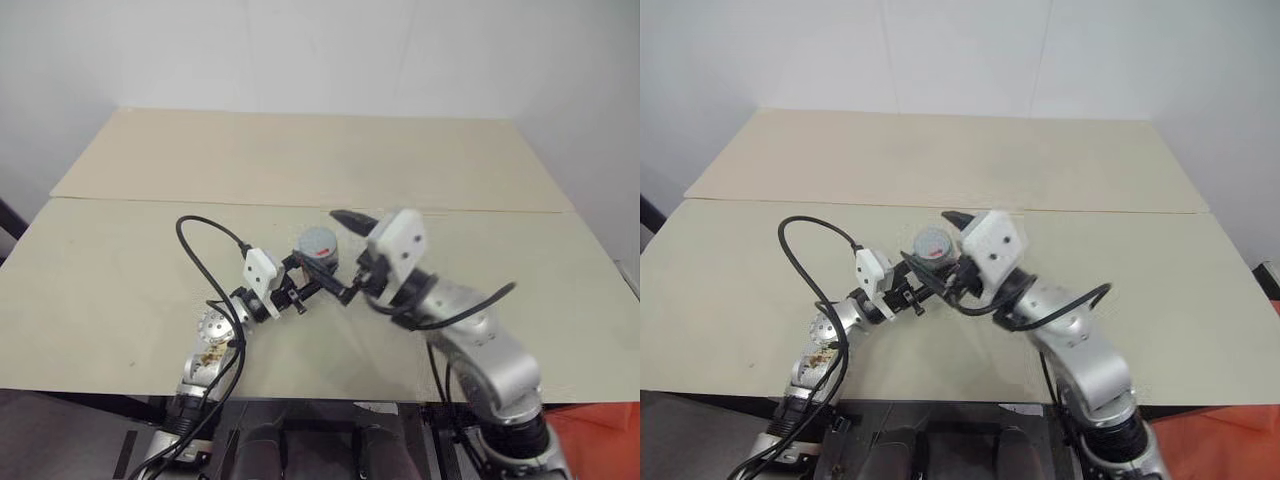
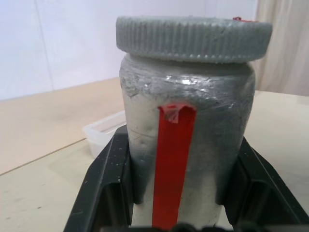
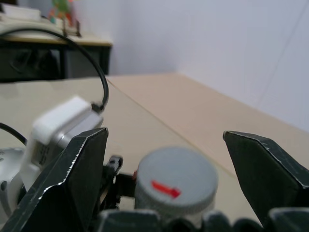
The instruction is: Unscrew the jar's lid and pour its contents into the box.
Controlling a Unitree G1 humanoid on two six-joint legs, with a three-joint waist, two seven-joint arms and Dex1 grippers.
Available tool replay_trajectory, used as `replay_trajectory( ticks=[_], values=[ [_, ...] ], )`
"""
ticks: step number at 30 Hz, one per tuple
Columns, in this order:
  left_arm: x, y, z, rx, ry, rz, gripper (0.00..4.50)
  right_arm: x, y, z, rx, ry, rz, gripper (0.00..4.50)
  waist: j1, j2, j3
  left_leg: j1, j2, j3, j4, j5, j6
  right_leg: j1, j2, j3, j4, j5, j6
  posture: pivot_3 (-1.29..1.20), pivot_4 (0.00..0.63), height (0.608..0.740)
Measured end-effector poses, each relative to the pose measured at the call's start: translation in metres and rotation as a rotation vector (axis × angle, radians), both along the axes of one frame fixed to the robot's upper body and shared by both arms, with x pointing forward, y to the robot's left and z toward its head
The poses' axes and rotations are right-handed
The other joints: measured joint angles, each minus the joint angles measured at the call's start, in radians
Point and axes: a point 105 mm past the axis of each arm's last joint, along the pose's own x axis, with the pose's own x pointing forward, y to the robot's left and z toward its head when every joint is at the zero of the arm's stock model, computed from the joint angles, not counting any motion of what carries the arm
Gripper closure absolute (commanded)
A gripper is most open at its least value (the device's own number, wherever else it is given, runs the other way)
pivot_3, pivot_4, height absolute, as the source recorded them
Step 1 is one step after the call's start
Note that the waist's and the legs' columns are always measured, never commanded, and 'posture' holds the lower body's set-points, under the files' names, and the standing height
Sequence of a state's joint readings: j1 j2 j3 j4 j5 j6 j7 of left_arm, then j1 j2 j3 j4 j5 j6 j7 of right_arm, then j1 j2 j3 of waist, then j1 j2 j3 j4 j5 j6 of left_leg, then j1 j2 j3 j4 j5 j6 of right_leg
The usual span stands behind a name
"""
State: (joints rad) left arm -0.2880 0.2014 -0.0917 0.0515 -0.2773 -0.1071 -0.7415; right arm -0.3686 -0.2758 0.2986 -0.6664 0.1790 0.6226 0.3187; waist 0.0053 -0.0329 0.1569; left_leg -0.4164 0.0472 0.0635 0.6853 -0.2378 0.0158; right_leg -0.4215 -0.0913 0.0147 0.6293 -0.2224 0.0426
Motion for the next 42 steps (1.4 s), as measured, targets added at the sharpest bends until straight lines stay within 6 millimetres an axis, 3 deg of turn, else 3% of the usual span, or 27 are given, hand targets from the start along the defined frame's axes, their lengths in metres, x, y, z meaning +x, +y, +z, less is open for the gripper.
replay_trajectory(
  ticks=[9, 24, 27, 30, 42],
  values=[
    [0.001, 0.001, 0.001, -0.005, -0.003, 0.012, 2.57, 0.009, 0.003, -0.003, 0.011, -0.009, -0.128, 0.04, -0.002, 0.0, 0.0, 0.0, 0.001, 0.0, 0.0, 0.0, 0.0, 0.0, 0.001, 0.0, 0.0, 0.0, 0.0, 0.0, 0.15, 0.74],
    [0.001, -0.001, 0.0, -0.004, -0.002, 0.009, 2.57, 0.013, 0.008, -0.018, -0.016, 0.03, -0.147, 0.04, -0.011, 0.0, 0.0, 0.0, 0.001, -0.001, 0.0, 0.0, 0.0, 0.0, 0.001, 0.0, 0.0, 0.0, 0.0, 0.0, 0.15, 0.74],
    [0.001, -0.001, 0.0, -0.003, -0.002, 0.005, 2.57, 0.014, 0.008, -0.018, -0.013, 0.029, -0.154, 0.61, -0.014, 0.0, 0.0, 0.0, 0.001, -0.001, 0.0, 0.0, 0.0, 0.0, 0.001, 0.0, 0.0, 0.0, 0.0, 0.0, 0.15, 0.74],
    [0.001, -0.002, 0.002, -0.005, -0.01, 0.003, 2.57, 0.013, 0.009, -0.018, -0.011, 0.029, -0.148, 1.55, -0.015, 0.0, 0.0, 0.0, 0.001, -0.001, 0.0, 0.0, 0.0, 0.0, 0.001, 0.0, 0.0, 0.0, 0.0, 0.0, 0.15, 0.74],
    [0.0, -0.002, 0.004, -0.003, -0.025, -0.007, 2.57, 0.012, 0.008, -0.017, -0.016, 0.01, -0.107, 1.56, -0.017, 0.0, 0.0, 0.0, 0.001, -0.001, 0.0, 0.0, 0.0, 0.0, 0.001, 0.0, 0.0, 0.0, 0.0, 0.0, 0.15, 0.74]
  ],
)
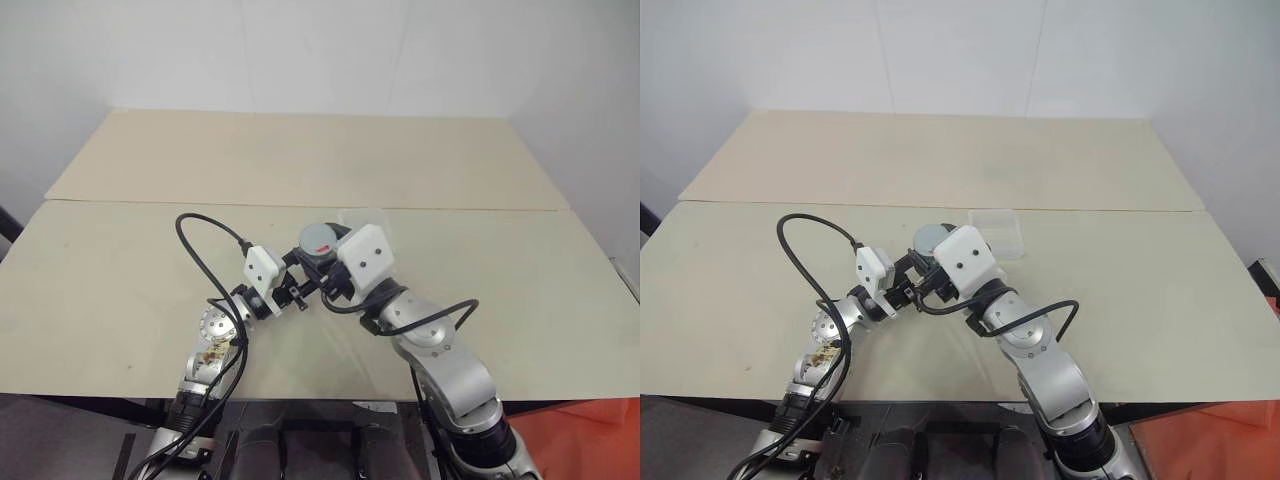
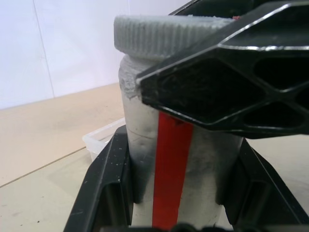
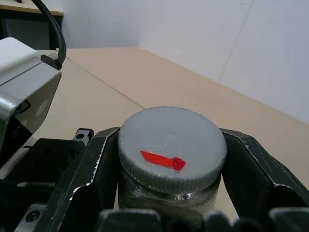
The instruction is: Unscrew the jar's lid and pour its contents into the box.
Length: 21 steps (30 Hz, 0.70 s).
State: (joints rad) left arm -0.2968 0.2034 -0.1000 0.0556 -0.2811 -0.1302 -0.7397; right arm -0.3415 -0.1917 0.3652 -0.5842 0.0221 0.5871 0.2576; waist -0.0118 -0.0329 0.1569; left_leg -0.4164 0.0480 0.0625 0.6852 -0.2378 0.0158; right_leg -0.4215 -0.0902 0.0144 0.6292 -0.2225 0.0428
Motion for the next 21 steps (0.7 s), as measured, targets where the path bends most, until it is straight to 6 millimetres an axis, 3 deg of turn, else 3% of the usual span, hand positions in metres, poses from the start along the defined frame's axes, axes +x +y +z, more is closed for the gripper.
replay_trajectory(
  ticks=[11, 21],
  values=[
    [-0.015, 0.007, 0.001, 0.055, -0.014, -0.131, 2.57, -0.002, -0.007, 0.003, -0.085, 0.012, 0.376, 1.56, -0.002, 0.0, 0.0, 0.0, 0.001, 0.0, 0.0, 0.0, 0.0, 0.0, 0.001, 0.0, 0.0, 0.0, 0.0, 0.0, 0.15, 0.74],
    [-0.019, 0.008, 0.003, 0.059, -0.004, -0.165, 2.57, 0.01, -0.009, 0.009, -0.178, 0.019, 0.669, 1.56, -0.001, 0.0, 0.0, 0.0, 0.001, 0.0, 0.0, 0.0, 0.0, 0.0, 0.001, 0.0, 0.0, 0.0, 0.0, 0.0, 0.15, 0.74]
  ],
)
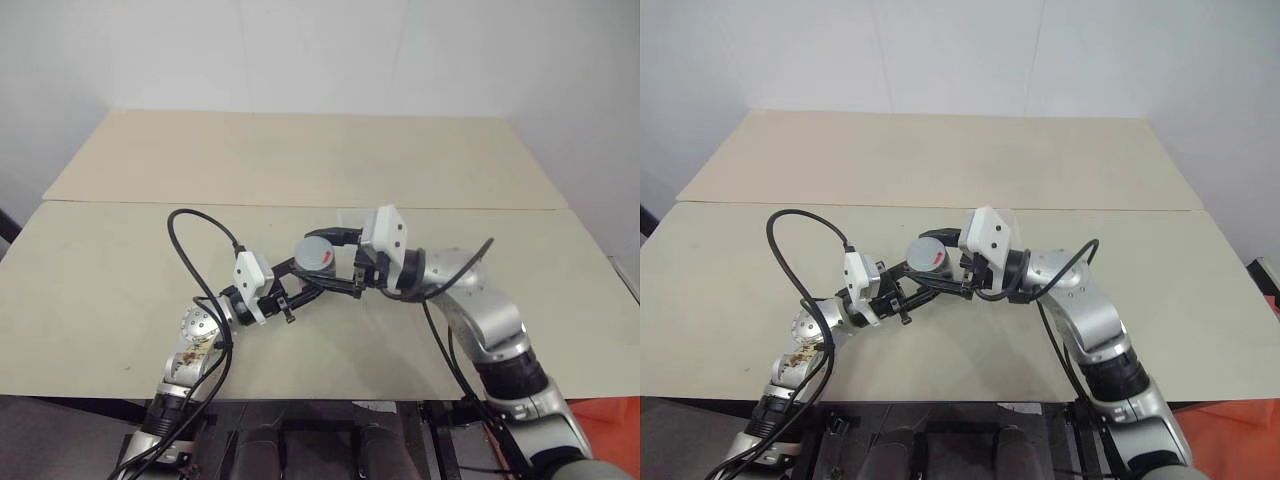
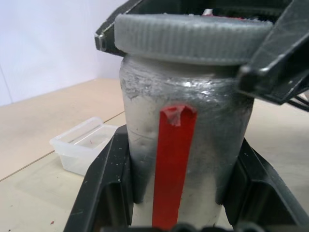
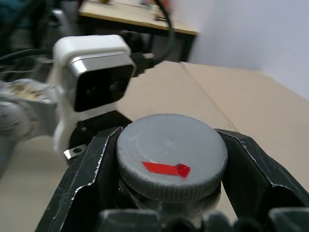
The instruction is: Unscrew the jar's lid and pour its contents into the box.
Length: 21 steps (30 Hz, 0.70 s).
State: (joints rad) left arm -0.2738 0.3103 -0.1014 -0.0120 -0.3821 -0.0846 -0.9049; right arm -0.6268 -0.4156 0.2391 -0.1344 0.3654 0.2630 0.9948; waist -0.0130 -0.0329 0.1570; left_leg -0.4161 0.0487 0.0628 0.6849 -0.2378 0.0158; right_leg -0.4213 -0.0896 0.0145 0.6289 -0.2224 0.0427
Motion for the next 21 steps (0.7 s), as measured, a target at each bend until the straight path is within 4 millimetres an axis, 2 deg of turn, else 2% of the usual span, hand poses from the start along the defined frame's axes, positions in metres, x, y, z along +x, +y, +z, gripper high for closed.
replay_trajectory(
  ticks=[13, 21],
  values=[
    [-0.003, -0.003, -0.002, 0.003, 0.022, -0.031, 2.57, 0.016, -0.002, 0.003, -0.121, 0.022, 0.315, 1.56, 0.001, 0.0, 0.0, 0.0, 0.0, 0.001, 0.0, 0.0, 0.0, 0.0, 0.0, 0.0, 0.001, 0.0, 0.0, 0.0, 0.15, 0.74],
    [-0.003, -0.005, -0.004, 0.007, 0.028, -0.038, 2.57, 0.02, -0.003, 0.001, -0.149, -0.001, 0.398, 1.56, 0.001, 0.0, 0.0, 0.0, 0.0, 0.001, 0.0, 0.0, 0.0, 0.0, 0.0, 0.0, 0.001, 0.0, 0.0, 0.0, 0.15, 0.74]
  ],
)
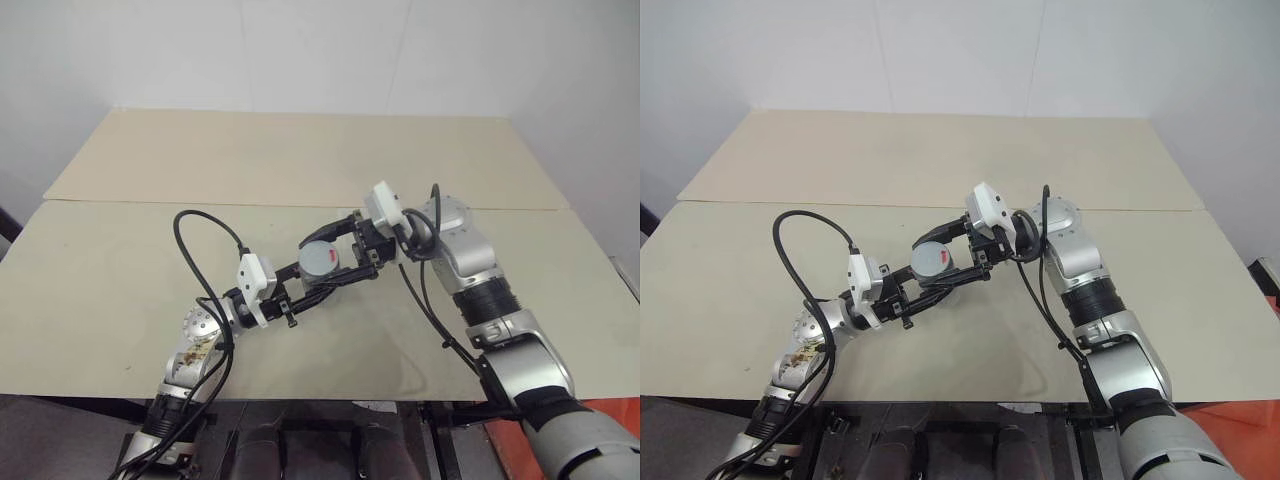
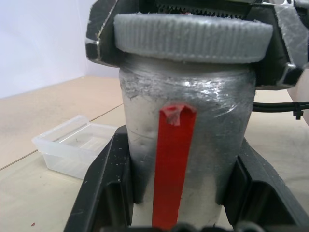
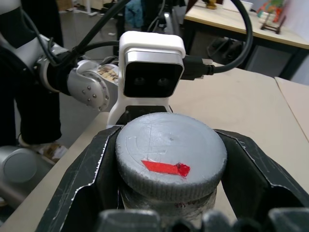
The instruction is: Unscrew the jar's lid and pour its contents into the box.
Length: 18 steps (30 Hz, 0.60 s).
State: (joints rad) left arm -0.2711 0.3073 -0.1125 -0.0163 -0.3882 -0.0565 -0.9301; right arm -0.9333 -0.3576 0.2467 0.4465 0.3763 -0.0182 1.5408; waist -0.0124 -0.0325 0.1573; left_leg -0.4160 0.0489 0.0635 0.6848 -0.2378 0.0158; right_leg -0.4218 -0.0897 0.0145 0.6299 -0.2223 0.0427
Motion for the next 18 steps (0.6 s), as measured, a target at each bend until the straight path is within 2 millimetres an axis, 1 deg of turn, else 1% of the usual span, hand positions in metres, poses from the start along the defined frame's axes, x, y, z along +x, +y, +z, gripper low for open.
replay_trajectory(
  ticks=[1, 3, 5, 6, 9, 13, 15, 18],
  values=[
    [0.0, 0.0, 0.0, 0.002, 0.002, 0.001, 2.57, 0.0, 0.0, -0.001, 0.0, 0.002, 0.003, 1.56, 0.0, 0.0, 0.0, 0.0, 0.0, 0.0, 0.0, 0.0, 0.0, 0.0, 0.0, 0.0, 0.0, 0.0, 0.0, 0.0, 0.15, 0.74],
    [0.0, 0.0, -0.001, 0.002, 0.003, 0.001, 2.57, 0.001, 0.0, -0.001, 0.007, 0.006, 0.004, 0.9, 0.0, 0.0, 0.0, 0.0, 0.0, 0.0, 0.0, 0.0, 0.0, 0.0, 0.0, 0.0, 0.0, 0.0, 0.0, 0.0, 0.15, 0.74],
    [-0.001, -0.002, 0.0, -0.007, 0.0, -0.006, 2.57, 0.003, -0.003, 0.001, 0.021, 0.005, -0.01, 0.43, 0.002, 0.0, 0.0, 0.0, 0.0, 0.0, 0.0, 0.0, 0.0, 0.0, 0.0, 0.0, 0.0, 0.0, 0.0, 0.0, 0.15, 0.74],
    [-0.001, -0.002, 0.001, -0.012, -0.002, -0.011, 2.57, 0.004, -0.005, 0.002, 0.028, 0.006, -0.018, 0.06, 0.002, 0.0, 0.0, 0.0, 0.0, 0.0, 0.0, 0.0, 0.0, 0.0, 0.0, 0.0, 0.0, 0.0, 0.0, 0.0, 0.15, 0.74],
    [-0.002, -0.005, 0.002, -0.027, -0.007, -0.015, 2.57, 0.005, -0.011, 0.007, 0.063, -0.004, -0.041, 0.02, 0.002, 0.0, 0.0, 0.0, 0.0, 0.0, 0.0, 0.0, 0.0, 0.0, 0.0, 0.0, 0.0, 0.0, 0.0, 0.0, 0.15, 0.74],
    [-0.002, -0.005, 0.003, -0.029, -0.01, -0.017, 2.57, 0.002, -0.017, 0.008, 0.096, -0.029, -0.073, 0.02, 0.001, 0.0, 0.0, 0.0, 0.0, 0.0, 0.0, 0.0, 0.0, 0.0, 0.0, 0.0, 0.0, 0.0, 0.0, 0.0, 0.15, 0.74],
    [-0.001, -0.005, 0.001, -0.027, -0.006, -0.017, 2.57, -0.005, -0.026, 0.011, 0.106, -0.052, -0.092, 0.02, 0.005, 0.0, 0.0, 0.0, 0.0, 0.0, 0.0, 0.0, 0.0, 0.0, -0.001, 0.0, 0.0, 0.0, 0.0, 0.0, 0.15, 0.74],
    [-0.001, -0.005, 0.0, -0.026, -0.004, -0.015, 2.57, -0.012, -0.029, 0.015, 0.118, -0.085, -0.108, 0.02, 0.005, 0.0, 0.0, 0.0, 0.0, 0.0, 0.0, 0.0, 0.0, 0.0, -0.001, 0.0, 0.0, 0.0, 0.0, 0.0, 0.15, 0.74]
  ],
)
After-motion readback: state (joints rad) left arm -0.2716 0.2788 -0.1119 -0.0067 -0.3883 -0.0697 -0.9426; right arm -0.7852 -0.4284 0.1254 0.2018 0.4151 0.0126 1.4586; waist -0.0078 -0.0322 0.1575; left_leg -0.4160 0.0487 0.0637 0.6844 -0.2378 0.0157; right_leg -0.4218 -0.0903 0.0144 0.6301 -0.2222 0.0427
